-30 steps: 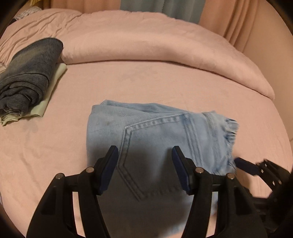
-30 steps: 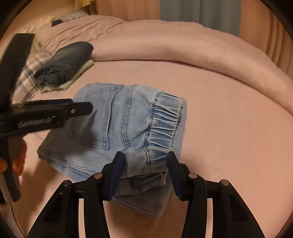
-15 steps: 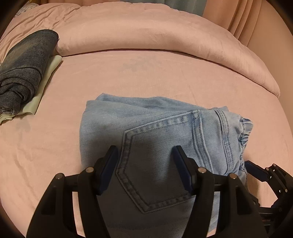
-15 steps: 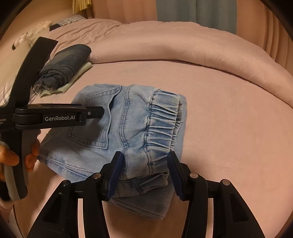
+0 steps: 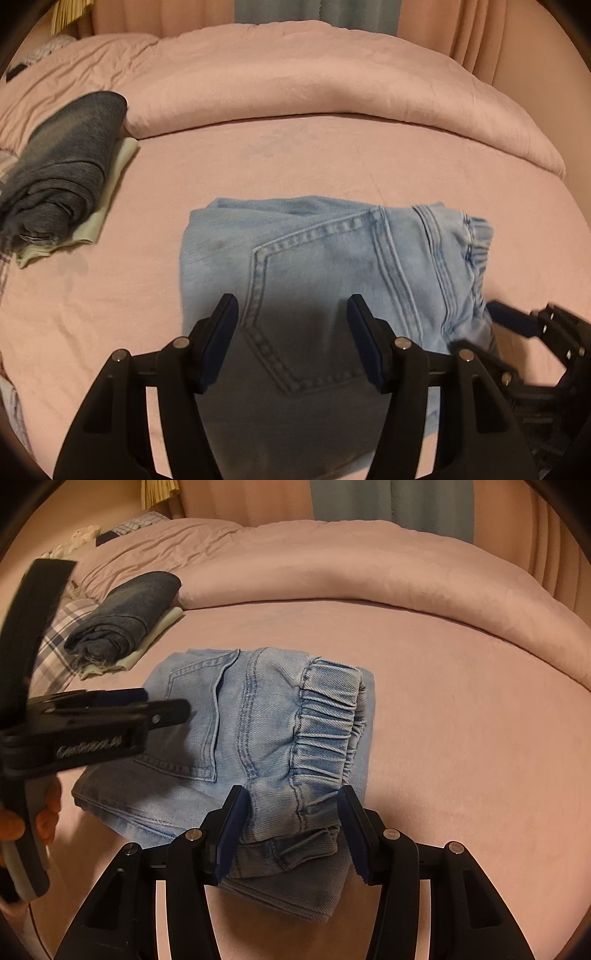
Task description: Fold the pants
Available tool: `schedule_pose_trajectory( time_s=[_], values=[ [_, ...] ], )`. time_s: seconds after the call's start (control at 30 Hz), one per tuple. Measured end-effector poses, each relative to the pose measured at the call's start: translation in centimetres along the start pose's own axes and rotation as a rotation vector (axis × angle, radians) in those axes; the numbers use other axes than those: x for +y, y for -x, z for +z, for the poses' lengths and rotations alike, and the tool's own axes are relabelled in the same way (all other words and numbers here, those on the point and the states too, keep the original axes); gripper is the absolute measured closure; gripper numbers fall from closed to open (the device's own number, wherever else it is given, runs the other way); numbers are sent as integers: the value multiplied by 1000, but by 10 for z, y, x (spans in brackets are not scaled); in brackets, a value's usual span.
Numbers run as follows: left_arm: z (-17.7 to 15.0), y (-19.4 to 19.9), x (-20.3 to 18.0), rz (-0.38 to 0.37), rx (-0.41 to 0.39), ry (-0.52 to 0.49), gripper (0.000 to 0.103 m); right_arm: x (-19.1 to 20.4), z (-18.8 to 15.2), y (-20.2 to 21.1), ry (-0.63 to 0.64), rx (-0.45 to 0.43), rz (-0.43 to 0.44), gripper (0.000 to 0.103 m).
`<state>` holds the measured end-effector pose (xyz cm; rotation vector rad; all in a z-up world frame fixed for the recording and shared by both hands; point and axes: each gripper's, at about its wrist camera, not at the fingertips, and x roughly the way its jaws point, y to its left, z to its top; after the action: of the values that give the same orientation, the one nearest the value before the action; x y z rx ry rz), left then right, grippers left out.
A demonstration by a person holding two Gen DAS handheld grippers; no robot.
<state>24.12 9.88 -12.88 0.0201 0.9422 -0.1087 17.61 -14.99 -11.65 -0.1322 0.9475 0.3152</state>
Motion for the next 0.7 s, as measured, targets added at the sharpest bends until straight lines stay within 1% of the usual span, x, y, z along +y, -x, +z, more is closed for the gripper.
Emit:
schedule_pose_trajectory(
  time_s=[0.1, 0.2, 0.3, 0.47, 0.7],
  values=[
    [-8, 3, 0, 17, 6, -17, 42, 1, -1, 0, -5, -1, -1, 52],
    [-20, -7, 2, 32, 49, -26, 42, 1, 0, -1, -5, 1, -2, 52],
    [-24, -10, 4, 28, 36, -20, 41, 1, 1, -1, -1, 5, -7, 51],
    [-23, -7, 5, 24, 39, -18, 42, 1, 1, -1, -9, 11, -10, 50],
    [-34, 11, 1, 27, 23, -13, 42, -1, -1, 8, -43, 4, 1, 48]
  ],
)
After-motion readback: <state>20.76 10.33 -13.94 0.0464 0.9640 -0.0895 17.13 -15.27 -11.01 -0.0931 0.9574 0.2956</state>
